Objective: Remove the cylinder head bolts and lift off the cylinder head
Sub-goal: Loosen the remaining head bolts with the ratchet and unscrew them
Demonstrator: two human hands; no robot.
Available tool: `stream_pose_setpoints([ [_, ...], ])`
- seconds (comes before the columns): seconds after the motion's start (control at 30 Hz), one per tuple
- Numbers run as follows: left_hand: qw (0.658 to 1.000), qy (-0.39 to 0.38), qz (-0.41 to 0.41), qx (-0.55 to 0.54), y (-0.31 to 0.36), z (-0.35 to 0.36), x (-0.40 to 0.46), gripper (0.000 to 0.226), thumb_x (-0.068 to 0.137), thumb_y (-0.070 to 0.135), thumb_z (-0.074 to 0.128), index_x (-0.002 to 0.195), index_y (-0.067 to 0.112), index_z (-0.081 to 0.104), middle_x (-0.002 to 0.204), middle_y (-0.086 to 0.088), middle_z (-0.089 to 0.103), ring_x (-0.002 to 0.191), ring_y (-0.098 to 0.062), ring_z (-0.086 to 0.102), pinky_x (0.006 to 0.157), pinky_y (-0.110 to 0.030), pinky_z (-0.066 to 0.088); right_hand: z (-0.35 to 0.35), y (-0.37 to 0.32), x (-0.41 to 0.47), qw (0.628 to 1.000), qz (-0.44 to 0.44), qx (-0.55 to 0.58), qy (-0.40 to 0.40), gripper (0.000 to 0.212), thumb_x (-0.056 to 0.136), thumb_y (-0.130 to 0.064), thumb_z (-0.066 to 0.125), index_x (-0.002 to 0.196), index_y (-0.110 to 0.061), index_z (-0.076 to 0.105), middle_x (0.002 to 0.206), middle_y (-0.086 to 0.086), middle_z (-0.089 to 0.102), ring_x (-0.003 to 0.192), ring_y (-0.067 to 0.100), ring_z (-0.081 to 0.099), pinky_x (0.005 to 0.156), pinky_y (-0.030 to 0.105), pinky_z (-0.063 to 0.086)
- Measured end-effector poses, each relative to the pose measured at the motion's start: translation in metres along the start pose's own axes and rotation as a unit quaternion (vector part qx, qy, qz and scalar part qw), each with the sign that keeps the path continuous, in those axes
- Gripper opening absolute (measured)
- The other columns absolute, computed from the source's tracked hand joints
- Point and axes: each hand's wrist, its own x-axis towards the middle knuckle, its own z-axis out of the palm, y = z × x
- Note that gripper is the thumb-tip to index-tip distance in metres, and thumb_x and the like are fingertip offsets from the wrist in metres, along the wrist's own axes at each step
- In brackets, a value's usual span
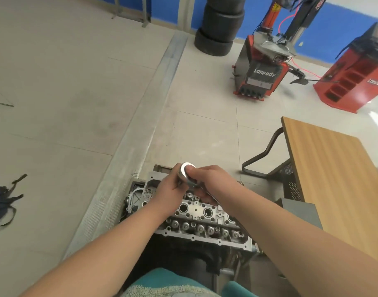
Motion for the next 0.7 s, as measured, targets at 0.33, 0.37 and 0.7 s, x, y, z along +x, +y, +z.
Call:
stream_pose_setpoints([
  [0.33, 0.995, -0.084, 0.043, -0.016, -0.011, -0.008, 0.016, 0.016, 0.105, 0.019, 0.049, 0.112, 0.029, 0.060, 0.091, -0.002, 0.070, 0.089, -0.036, 0.064, 0.080, -0.058, 0.056, 0.031, 0.011, -0.009, 0.985, 0.076, 0.107, 0.112, 0.048, 0.092, -0.062, 0.058, 0.085, -0.016, 0.068, 0.061, 0.002, 0.056, 0.047, 0.017, 0.044, 0.047, 0.028, 0.035],
  [0.37, 0.995, -0.089, 0.046, -0.018, -0.011, -0.009, 0.016, 0.016, 0.104, 0.019, 0.049, 0.111, 0.029, 0.060, 0.089, -0.003, 0.069, 0.087, -0.037, 0.063, 0.077, -0.056, 0.056, 0.033, 0.010, -0.010, 0.982, 0.091, 0.123, 0.108, 0.049, 0.093, -0.062, 0.058, 0.085, -0.015, 0.068, 0.062, 0.003, 0.056, 0.047, 0.017, 0.045, 0.047, 0.028, 0.036],
  [0.7, 0.989, -0.129, 0.059, -0.052, -0.014, -0.016, 0.019, 0.029, 0.085, 0.044, 0.048, 0.108, 0.038, 0.064, 0.091, -0.001, 0.070, 0.079, -0.021, 0.061, 0.075, -0.048, 0.055, 0.026, -0.014, -0.015, 0.988, 0.130, 0.036, 0.077, 0.054, 0.101, -0.061, 0.055, 0.082, -0.010, 0.064, 0.059, 0.002, 0.053, 0.042, 0.016, 0.040, 0.043, 0.026, 0.033],
])
